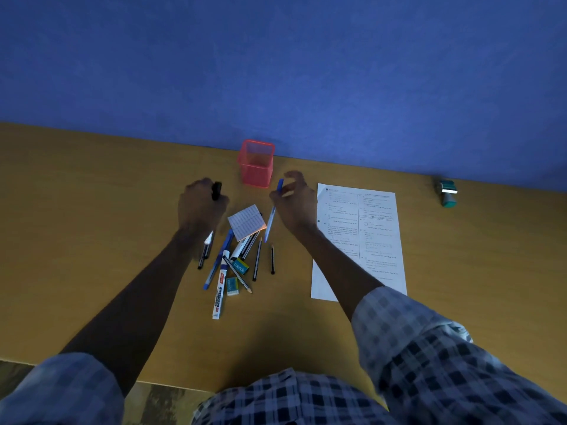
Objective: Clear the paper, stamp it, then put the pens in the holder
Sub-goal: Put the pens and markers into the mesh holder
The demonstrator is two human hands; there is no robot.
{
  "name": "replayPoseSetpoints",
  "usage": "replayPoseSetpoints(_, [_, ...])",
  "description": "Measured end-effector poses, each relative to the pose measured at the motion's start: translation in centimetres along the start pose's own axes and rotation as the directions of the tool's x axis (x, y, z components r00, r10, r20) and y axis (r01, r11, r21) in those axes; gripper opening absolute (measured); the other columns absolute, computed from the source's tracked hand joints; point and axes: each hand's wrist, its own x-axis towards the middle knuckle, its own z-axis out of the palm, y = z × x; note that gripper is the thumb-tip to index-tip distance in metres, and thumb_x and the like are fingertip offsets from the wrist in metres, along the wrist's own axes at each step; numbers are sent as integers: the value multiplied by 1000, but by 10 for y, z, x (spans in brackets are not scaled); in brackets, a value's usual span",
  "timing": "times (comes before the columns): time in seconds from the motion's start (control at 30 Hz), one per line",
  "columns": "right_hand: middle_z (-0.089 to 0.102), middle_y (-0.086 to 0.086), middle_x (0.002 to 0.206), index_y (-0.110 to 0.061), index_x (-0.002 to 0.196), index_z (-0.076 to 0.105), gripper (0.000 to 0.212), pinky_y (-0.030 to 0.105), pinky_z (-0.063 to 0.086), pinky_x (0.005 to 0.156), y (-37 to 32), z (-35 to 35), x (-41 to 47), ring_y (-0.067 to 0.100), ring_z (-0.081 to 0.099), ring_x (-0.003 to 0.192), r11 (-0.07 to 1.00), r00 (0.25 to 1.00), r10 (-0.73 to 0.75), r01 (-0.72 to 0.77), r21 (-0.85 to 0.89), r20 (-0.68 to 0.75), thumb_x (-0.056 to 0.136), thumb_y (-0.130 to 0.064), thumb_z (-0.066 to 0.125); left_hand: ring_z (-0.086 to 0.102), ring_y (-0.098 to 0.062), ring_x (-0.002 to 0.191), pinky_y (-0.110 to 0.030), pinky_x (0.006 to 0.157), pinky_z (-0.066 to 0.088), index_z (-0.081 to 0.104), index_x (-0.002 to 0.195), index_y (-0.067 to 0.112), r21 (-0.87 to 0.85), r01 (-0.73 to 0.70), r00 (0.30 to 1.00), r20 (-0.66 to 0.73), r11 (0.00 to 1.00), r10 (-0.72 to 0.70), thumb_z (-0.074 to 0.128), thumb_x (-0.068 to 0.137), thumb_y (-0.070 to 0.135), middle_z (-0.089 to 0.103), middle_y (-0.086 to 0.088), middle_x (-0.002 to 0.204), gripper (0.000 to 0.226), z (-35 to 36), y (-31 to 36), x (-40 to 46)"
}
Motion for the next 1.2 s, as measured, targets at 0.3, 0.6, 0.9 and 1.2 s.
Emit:
replayPoseSetpoints(0.3, [68,0,90,-14,107,57,22,36,59,70,-34,-20,47,16,68,80,960,955,-271,278,42,-118,87,-11,62,67,-29,79,-43,73,55,59,107,1,-279,-296,911,-369,914,183,59,86,16,68,-15,88,26,-33,44,46])
replayPoseSetpoints(0.6, [72,-6,101,-19,113,58,20,34,59,73,-36,-10,77,13,70,89,931,929,-348,327,-160,-128,93,-22,60,69,-23,85,-37,74,57,58,109,0,-286,-394,885,-374,874,277,63,90,21,70,-12,93,28,-24,63,70])
replayPoseSetpoints(0.9, [73,2,109,-18,115,68,27,35,58,79,-16,7,79,23,69,96,854,943,-327,324,-408,65,98,-31,52,69,-26,93,-38,75,56,64,109,11,-95,-219,968,-143,971,205,65,89,32,74,-6,102,29,11,59,72])
replayPoseSetpoints(1.2, [69,4,112,-14,130,52,49,30,53,74,2,16,54,24,68,96,933,957,-290,282,-222,-7,87,-34,65,61,-18,86,-28,66,46,63,114,11,-147,-168,981,-121,975,151,68,83,51,68,-3,93,51,27,29,53])
